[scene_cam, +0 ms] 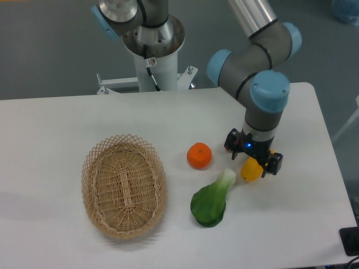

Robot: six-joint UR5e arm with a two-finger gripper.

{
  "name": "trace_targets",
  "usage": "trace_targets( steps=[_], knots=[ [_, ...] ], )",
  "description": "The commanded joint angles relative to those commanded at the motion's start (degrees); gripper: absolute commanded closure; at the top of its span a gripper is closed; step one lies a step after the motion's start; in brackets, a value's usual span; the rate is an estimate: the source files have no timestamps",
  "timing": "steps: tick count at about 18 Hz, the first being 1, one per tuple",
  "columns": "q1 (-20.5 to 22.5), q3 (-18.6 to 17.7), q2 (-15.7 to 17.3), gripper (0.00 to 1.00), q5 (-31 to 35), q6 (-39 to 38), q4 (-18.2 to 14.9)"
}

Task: Pick up the green vegetable from the table
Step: 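Move the open gripper over toward the green bok choy stem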

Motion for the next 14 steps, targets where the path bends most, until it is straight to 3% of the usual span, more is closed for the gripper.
trace_targets(
  steps=[8, 14],
  knots=[
    [-1.2, -3.7, -0.3, 0.00, 0.0, -2.8, 1.1],
    [-2.5, -4.6, -2.4, 0.00, 0.0, -4.8, 6.6]
  ],
)
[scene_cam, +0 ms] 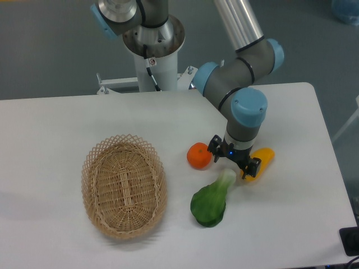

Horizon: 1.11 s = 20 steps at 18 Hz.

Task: Pick up the green vegetable from the table
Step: 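Move the open gripper over toward the green bok choy stem, then lower the gripper onto the bok choy stem and close it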

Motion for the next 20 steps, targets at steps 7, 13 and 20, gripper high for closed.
trace_targets(
  steps=[7, 13, 20],
  knots=[
    [-0.2, 0.1, -1.2, 0.00, 0.3, 0.0, 1.8],
    [-0.5, -0.1, -1.8, 0.00, 0.4, 0.1, 3.0],
    [-0.5, -0.6, -1.9, 0.32, 1.1, 0.7, 5.2]
  ],
)
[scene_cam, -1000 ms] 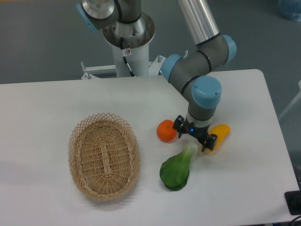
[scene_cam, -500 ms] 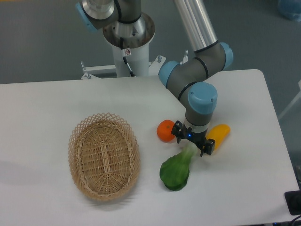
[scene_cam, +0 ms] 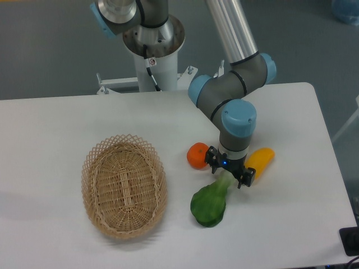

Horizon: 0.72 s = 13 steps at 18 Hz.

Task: Pick up the green vegetable from the table
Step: 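Lower the gripper onto the bok choy stem and close it, then lift the gripped bok choy up off the table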

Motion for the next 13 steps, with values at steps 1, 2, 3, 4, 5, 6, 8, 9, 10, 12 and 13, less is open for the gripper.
trace_targets(
  steps=[1, 2, 3, 4, 5, 6, 8, 9, 10, 12, 13],
  knots=[
    [-0.1, 0.0, 0.1, 0.36, 0.0, 0.2, 0.0],
    [-0.1, 0.0, 0.1, 0.39, 0.0, 0.3, 0.0],
    [0.0, 0.0, 0.2, 0.44, 0.0, 0.3, 0.0],
    [0.0, 0.0, 0.3, 0.49, 0.0, 0.3, 0.0],
    [0.0, 0.0, 0.3, 0.54, 0.0, 0.3, 0.0],
    [0.0, 0.0, 0.4, 0.57, 0.0, 0.3, 0.0],
    [-0.1, 0.2, 0.5, 0.63, 0.0, 0.2, 0.1],
    [0.0, 0.3, 0.5, 0.67, 0.0, 0.3, 0.0],
    [0.0, 0.4, 0.6, 0.67, 0.0, 0.3, 0.0],
    [-0.1, 0.7, 0.6, 0.67, 0.0, 0.3, 0.0],
    [0.0, 1.1, 0.7, 0.67, -0.1, 0.3, 0.0]
  ],
)
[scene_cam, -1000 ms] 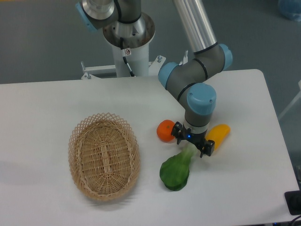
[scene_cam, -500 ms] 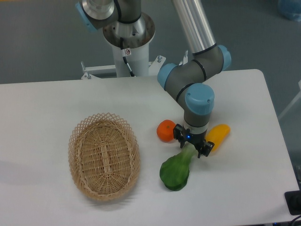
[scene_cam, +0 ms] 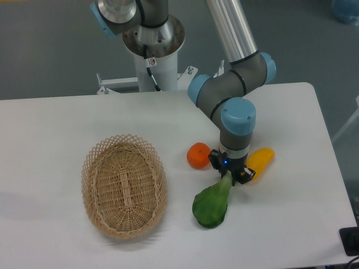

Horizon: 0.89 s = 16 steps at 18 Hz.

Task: Pick up the green vegetable from the table
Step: 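Lift the gripped bok choy up off the table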

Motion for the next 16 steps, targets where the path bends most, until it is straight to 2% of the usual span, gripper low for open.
trace_targets(
  steps=[7, 11, 16],
  knots=[
    [-1.1, 6.0, 3.2, 0.66, -3.7, -2.2, -0.4],
    [-0.9, 6.5, 6.1, 0.66, -9.8, -5.9, -0.4],
    [-1.6, 6.8, 8.7, 0.66, -12.9, -12.3, -0.3]
  ],
)
